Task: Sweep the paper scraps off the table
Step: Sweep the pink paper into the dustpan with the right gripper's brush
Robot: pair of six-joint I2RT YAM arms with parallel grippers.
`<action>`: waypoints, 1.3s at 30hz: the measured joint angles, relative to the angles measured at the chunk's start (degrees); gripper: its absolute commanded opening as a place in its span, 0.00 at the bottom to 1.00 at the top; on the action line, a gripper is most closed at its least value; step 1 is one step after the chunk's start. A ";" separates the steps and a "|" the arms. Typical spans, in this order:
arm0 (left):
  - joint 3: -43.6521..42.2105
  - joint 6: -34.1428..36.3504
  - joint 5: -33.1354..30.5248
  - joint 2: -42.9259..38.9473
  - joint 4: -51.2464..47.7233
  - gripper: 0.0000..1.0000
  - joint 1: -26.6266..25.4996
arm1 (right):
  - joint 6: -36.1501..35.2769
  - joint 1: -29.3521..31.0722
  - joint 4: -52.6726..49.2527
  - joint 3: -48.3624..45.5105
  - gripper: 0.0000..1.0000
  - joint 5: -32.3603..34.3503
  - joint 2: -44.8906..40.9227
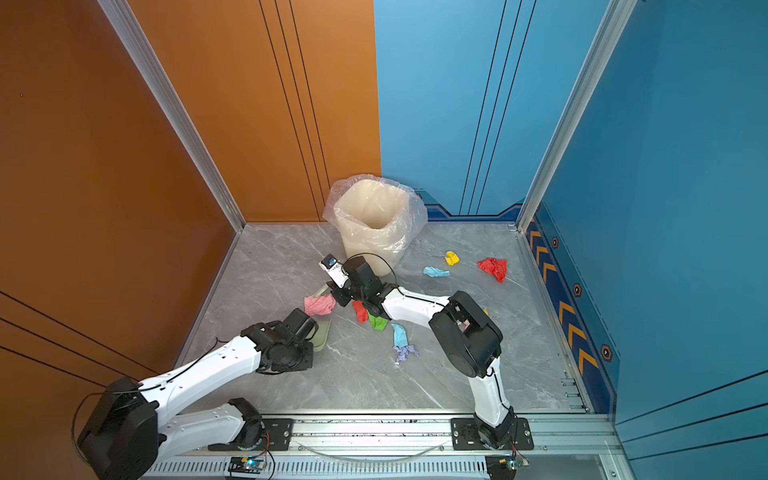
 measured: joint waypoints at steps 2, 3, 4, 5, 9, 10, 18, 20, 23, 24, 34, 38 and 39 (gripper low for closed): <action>-0.02 0.31 0.02 0.44 0.31 0.00 0.46 | 0.00 0.00 -0.31 -0.24 0.00 -0.15 0.00; -0.11 0.39 0.13 0.76 0.59 0.00 0.66 | -0.02 0.02 -0.37 -0.59 0.00 -0.31 0.00; -0.20 0.50 0.20 1.07 0.83 0.00 0.79 | -0.02 0.04 -0.44 -1.05 0.00 -0.44 0.00; -0.26 0.61 0.26 1.55 1.05 0.00 0.94 | -0.02 0.11 -0.74 -1.75 0.00 -0.68 0.00; -0.28 0.83 0.48 3.43 1.79 0.00 0.98 | -0.11 0.52 -2.58 -3.78 0.00 -1.68 0.00; -0.28 0.83 0.59 3.98 2.08 0.00 0.98 | -0.28 0.79 -3.19 -3.91 0.00 -1.84 -0.02; -0.28 1.20 0.90 5.18 3.15 0.00 1.16 | -2.91 3.15 -7.61 -5.14 0.00 -3.52 -3.48; -0.28 1.22 1.07 5.16 3.28 0.00 1.44 | -3.52 3.34 -8.72 -6.19 0.00 -4.87 -5.03; -0.33 1.22 1.36 4.96 3.56 0.00 1.97 | -4.57 3.32 -10.51 -7.63 0.00 -7.45 -6.71; -0.48 1.22 1.49 4.81 3.67 0.00 2.10 | -4.83 3.28 -11.02 -8.02 0.00 -8.33 -7.08; -1.62 2.54 2.19 2.93 4.33 0.00 2.58 | -3.67 1.11 -10.45 -12.81 0.00 -16.41 -10.73; -1.68 2.99 2.19 2.05 5.05 0.00 2.32 | -2.12 -0.37 -8.28 -13.29 0.00 -16.83 -12.22; -1.70 3.15 2.16 1.68 5.25 0.00 2.23 | -1.92 -0.61 -8.00 -13.29 0.00 -16.90 -12.61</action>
